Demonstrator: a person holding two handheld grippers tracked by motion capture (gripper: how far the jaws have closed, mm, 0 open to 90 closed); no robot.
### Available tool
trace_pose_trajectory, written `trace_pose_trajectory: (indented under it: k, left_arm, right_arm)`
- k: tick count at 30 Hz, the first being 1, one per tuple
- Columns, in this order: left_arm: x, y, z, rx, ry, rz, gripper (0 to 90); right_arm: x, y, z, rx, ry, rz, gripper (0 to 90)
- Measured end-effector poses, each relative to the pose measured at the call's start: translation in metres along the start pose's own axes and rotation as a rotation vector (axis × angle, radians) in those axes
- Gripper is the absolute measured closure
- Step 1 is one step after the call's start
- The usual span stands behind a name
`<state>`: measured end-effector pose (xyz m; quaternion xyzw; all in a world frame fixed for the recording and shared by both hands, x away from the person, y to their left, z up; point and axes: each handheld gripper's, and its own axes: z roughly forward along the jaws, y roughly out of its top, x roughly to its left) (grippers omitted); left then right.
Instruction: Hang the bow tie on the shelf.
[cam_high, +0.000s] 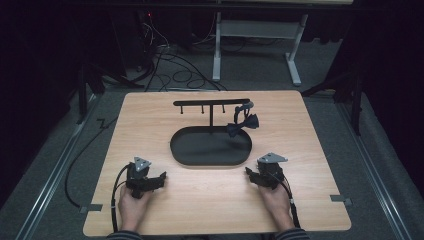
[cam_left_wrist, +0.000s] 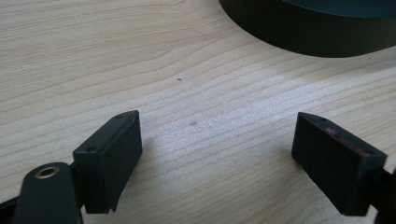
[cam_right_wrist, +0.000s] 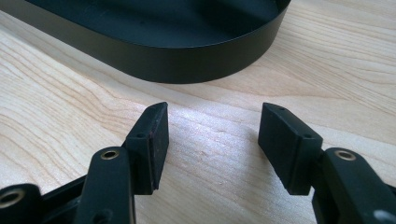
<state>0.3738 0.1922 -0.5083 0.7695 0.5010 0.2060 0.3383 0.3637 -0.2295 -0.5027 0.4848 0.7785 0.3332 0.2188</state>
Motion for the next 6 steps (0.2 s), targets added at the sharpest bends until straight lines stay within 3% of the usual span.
trace_pose_trajectory:
  k: [6]
  left_arm:
    - [-0.0001, -0.0001, -0.0002, 0.001, 0.001, 0.000, 16.6]
  right_arm:
    - [0.0000, 0.0000, 0.0000, 0.000, 0.000, 0.001, 44.3]
